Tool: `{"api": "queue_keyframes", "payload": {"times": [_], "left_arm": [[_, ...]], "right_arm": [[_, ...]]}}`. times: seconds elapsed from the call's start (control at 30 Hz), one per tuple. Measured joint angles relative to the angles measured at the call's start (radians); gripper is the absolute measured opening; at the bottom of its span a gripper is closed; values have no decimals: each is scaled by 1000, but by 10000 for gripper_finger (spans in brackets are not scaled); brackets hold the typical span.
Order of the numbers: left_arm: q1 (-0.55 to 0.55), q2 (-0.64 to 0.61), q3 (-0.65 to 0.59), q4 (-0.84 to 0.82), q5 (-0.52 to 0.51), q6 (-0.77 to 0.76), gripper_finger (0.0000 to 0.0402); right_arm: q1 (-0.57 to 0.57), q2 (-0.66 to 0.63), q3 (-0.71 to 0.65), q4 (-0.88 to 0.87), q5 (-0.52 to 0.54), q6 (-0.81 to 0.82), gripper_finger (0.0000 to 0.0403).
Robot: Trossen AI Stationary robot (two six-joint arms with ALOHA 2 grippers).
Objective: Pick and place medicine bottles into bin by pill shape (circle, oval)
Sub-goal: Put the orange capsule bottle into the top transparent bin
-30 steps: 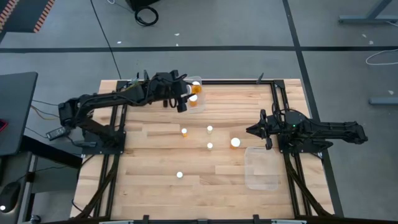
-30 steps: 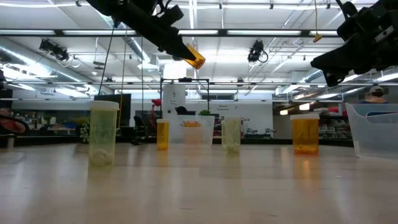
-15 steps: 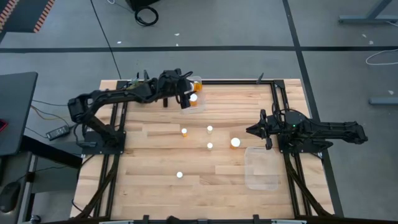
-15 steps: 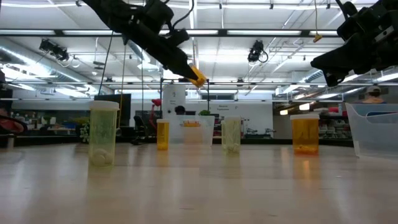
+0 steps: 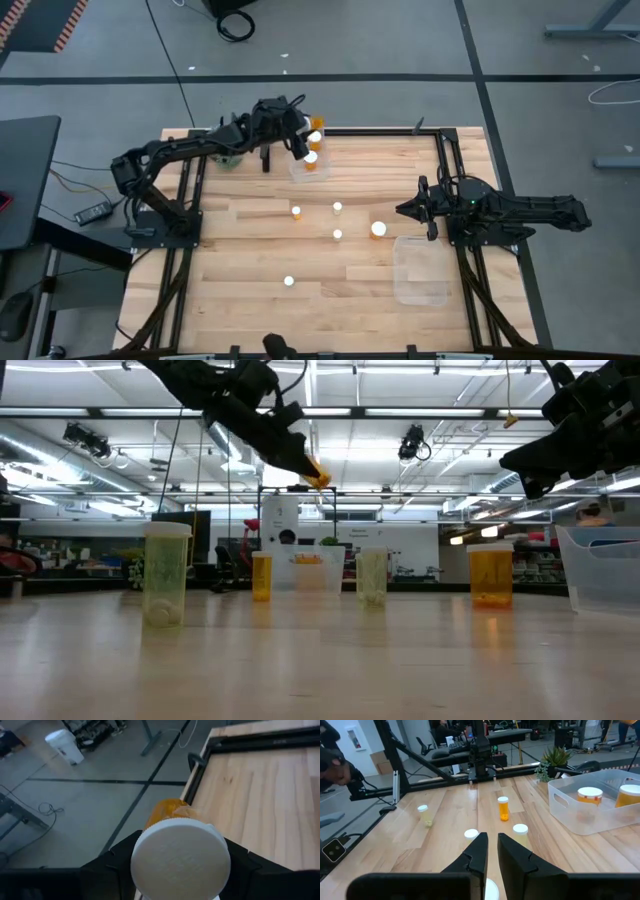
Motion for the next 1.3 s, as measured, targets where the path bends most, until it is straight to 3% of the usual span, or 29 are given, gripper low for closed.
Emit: {"api": "queue_keyframes", "payload": {"times": [0.2, 0.37, 0.67, 1.3], "left_arm": [[4, 33, 112, -103, 0, -19, 213], [27, 96, 208, -296, -1, -88, 209], [59, 212, 266, -520, -4, -162, 213], [70, 344, 266, -520, -33, -162, 212]], "right_arm": [[0, 0, 0, 0, 0, 0, 49], [0, 0, 0, 0, 0, 0, 49], [0, 0, 0, 0, 0, 0, 49], [0, 0, 0, 0, 0, 0, 49]]}}
